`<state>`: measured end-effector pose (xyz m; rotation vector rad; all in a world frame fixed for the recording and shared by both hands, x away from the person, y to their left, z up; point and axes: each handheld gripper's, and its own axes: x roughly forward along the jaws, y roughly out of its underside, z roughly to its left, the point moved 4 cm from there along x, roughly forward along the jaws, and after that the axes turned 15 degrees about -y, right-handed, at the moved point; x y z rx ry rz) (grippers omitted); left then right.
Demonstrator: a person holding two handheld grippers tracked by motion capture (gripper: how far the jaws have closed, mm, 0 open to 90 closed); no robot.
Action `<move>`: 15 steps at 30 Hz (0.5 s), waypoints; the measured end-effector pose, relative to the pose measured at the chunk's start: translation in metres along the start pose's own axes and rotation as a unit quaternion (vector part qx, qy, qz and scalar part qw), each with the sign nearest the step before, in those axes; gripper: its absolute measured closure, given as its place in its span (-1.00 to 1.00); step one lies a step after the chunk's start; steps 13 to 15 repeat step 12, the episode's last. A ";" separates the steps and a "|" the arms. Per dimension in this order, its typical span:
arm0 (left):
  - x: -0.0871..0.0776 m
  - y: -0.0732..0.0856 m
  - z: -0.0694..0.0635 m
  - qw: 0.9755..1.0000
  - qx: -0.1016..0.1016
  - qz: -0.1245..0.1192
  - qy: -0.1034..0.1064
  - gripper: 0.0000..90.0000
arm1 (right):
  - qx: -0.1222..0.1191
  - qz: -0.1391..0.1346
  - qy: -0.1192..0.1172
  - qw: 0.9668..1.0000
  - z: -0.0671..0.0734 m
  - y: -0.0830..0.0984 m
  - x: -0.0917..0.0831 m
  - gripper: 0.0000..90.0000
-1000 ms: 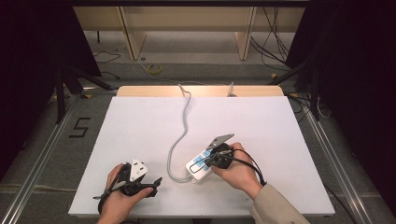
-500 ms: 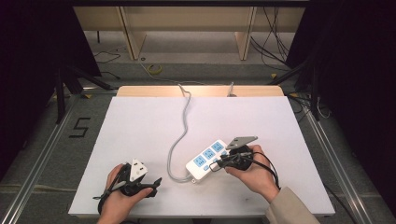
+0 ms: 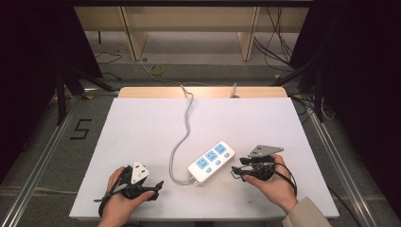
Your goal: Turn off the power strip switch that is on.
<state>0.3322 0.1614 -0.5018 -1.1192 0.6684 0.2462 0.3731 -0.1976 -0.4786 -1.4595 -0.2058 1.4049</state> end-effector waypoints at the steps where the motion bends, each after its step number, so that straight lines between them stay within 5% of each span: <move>1: 0.000 0.000 0.000 1.000 -0.001 0.000 0.000 -0.65 | 0.000 -0.003 0.002 1.000 0.000 0.002 -0.002 0.08; 15: 0.001 0.001 0.002 1.000 0.000 0.004 -0.001 -0.65 | -0.005 -0.030 0.017 0.999 0.001 0.013 -0.013 -0.05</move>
